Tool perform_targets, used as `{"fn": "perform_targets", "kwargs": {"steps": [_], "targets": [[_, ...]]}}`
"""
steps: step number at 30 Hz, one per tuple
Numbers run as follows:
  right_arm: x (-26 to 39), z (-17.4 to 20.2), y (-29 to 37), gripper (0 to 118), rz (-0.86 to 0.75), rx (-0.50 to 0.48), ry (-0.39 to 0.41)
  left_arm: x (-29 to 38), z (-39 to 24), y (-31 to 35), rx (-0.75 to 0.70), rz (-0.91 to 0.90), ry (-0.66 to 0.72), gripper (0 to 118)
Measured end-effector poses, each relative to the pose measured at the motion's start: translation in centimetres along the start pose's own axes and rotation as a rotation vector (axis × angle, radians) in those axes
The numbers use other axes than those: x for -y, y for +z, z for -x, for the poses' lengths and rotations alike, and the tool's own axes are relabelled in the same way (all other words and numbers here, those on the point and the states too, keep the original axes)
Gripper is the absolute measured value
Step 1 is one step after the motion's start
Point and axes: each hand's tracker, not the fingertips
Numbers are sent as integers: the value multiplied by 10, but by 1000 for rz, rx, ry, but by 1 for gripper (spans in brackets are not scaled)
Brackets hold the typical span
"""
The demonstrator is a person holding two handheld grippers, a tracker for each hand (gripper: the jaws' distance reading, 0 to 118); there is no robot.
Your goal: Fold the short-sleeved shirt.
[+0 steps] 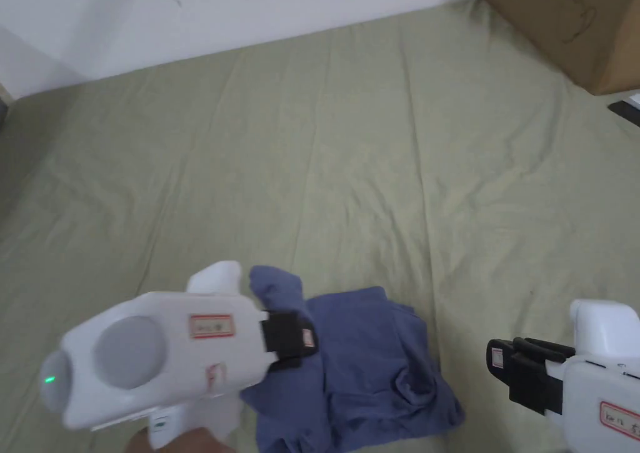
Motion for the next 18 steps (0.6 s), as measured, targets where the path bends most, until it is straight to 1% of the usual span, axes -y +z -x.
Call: {"fn": "perform_targets", "kwargs": {"steps": [2, 3, 4, 5, 6, 7, 8, 9, 10, 12, 16, 17, 18], "targets": [[1, -10, 3, 0, -9, 16, -19, 0, -17, -29, 4, 43, -66, 10], [2, -13, 5, 0, -15, 22, -23, 1, -24, -42, -16, 75, -79, 12], [2, -16, 8, 0, -19, 38, -23, 1, -33, -59, -17, 90, -105, 26], [3, -17, 9, 0, -22, 51, -19, 2, -35, -69, 5, 117, -124, 48], [3, -19, 11, 0, -25, 71, -13, 2, -37, -78, 32, 135, -109, 73], [4, -20, 12, 0, -28, 81, -11, 3, -39, -86, 70, 162, -91, 93], [5, -21, 12, 0, -29, 82, -14, 6, -37, -88, 100, 181, -59, 97], [5, -23, 13, 0, -28, 78, -21, 8, -36, -89, 119, 195, -26, 97], [6, -25, 13, 0, -27, 68, -33, 9, -34, -85, 138, 185, -16, 104], [7, -28, 13, 0, -26, 56, -49, 8, -29, -71, 138, 163, -19, 104], [8, -23, 6, 0, -12, 59, -45, 4, -8, -39, 21, 66, -19, 103], [8, -21, 5, 0, -9, 59, -46, 4, -2, -33, 0, 45, -10, 100], [8, -20, 3, 0, -7, 53, -52, 4, 7, -27, -23, 24, 3, 93]]}}
